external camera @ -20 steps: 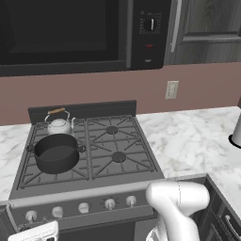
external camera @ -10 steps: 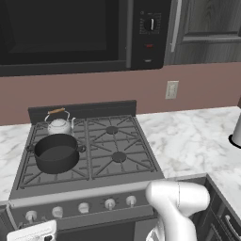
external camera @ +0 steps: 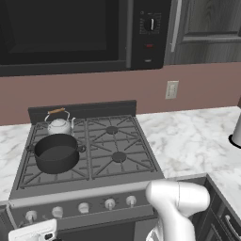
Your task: Pick the kettle from the cabinet and place it on a stove burner. Then pick the pot from the counter and place it on another stove burner. Finally, turn both burners on.
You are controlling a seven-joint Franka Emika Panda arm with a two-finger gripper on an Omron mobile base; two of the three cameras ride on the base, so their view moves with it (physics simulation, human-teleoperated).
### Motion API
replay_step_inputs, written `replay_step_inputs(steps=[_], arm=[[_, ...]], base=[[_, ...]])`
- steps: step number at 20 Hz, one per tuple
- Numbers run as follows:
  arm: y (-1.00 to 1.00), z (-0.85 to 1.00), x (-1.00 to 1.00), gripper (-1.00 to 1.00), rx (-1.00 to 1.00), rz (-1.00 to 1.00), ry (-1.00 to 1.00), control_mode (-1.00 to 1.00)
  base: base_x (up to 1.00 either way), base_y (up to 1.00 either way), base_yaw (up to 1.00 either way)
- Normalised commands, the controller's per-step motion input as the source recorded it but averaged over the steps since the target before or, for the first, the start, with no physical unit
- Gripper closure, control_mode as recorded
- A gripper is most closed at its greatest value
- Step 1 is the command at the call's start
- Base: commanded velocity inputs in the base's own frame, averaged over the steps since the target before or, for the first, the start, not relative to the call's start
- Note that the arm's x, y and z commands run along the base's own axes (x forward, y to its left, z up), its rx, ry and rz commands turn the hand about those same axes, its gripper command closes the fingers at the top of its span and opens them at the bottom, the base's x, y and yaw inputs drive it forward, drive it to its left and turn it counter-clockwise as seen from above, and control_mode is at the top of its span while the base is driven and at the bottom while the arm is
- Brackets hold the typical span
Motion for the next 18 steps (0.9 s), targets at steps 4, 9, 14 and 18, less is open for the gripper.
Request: replay_step_inputs(steps=[4,9,14,18], arm=[[0.1,-0.18,0.12,-1.0,0.01,0.0,0.0,-1.0],[0.19,-0.21,0.09,-1.0,0.01,0.0,0.0,-1.0],[0.15,-0.21,0.03,-1.0,0.0,0.0,0.0,-1.0],[0.04,-0.15,0.0,-1.0,0.0,0.0,0.0,-1.0]], base=[[0.0,0.0,0.0],[0.0,0.0,0.0],[0.0,0.0,0.0],[0.0,0.0,0.0]])
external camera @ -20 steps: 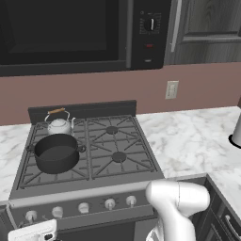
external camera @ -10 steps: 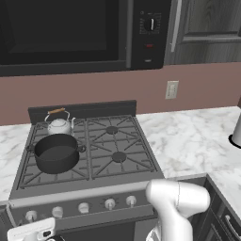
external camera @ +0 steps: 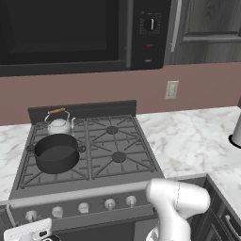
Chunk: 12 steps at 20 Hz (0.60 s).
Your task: Pick the kettle from the cabinet and place it on a stove burner. Then pick the pot from the counter and place it on another stove burner. Finally, turn both burners on.
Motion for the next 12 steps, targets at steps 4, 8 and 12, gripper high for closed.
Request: replay_step_inputs(steps=[4,8,12], arm=[[0.0,-0.03,0.0,-1.0,0.01,0.0,0.0,-1.0],[-0.01,0.0,0.0,-1.0,0.0,0.0,0.0,-1.0],[-0.05,0.0,0.0,-1.0,0.0,0.0,0.0,-1.0]], base=[[0.0,0.0,0.0],[0.0,0.0,0.0],[0.0,0.0,0.0]])
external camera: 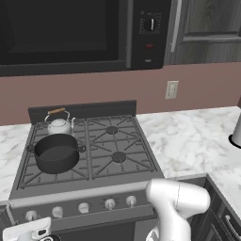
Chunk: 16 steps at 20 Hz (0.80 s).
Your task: Pick the kettle from the cabinet and place it on a stove burner. Then pick the pot from the counter and place it on another stove burner. Finally, turn both burners on.
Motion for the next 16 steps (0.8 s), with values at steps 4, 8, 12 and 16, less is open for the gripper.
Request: replay_step_inputs(steps=[4,8,12,16], arm=[[-0.13,-0.05,0.0,-1.0,0.0,0.0,0.0,-1.0],[-0.13,-0.13,0.0,-1.0,0.01,0.0,0.0,-1.0],[-0.07,-0.14,0.0,-1.0,0.01,0.0,0.0,-1.0],[0.0,-0.02,0.1,-1.0,0.0,0.0,0.0,-1.0]], base=[[0.0,0.0,0.0],[0.0,0.0,0.0],[0.0,0.0,0.0],[0.0,0.0,0.0]])
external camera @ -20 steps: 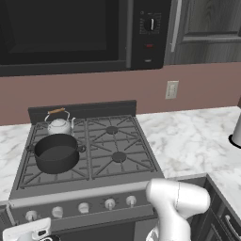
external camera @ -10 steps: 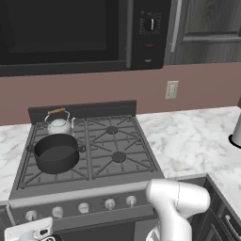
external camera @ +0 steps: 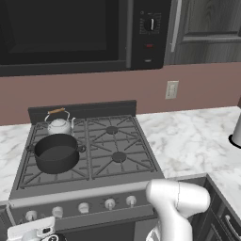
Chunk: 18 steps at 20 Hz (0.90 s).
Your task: Pick the kettle from the cabinet and place it on a stove burner. Then pick the pot from the counter and place it on another stove burner. Finally, turn both burners on.
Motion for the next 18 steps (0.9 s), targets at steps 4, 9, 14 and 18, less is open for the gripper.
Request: replay_step_inputs(steps=[4,9,14,18], arm=[[0.0,-0.04,0.16,-1.0,0.0,0.0,0.0,-1.0],[0.0,-0.14,0.11,-1.0,0.0,0.0,0.0,-1.0],[0.0,-0.21,0.05,-1.0,0.0,0.0,0.0,-1.0],[0.02,-0.21,0.02,-1.0,0.0,0.0,0.0,-1.0]], base=[[0.0,0.0,0.0],[0.0,0.0,0.0],[0.0,0.0,0.0],[0.0,0.0,0.0]])
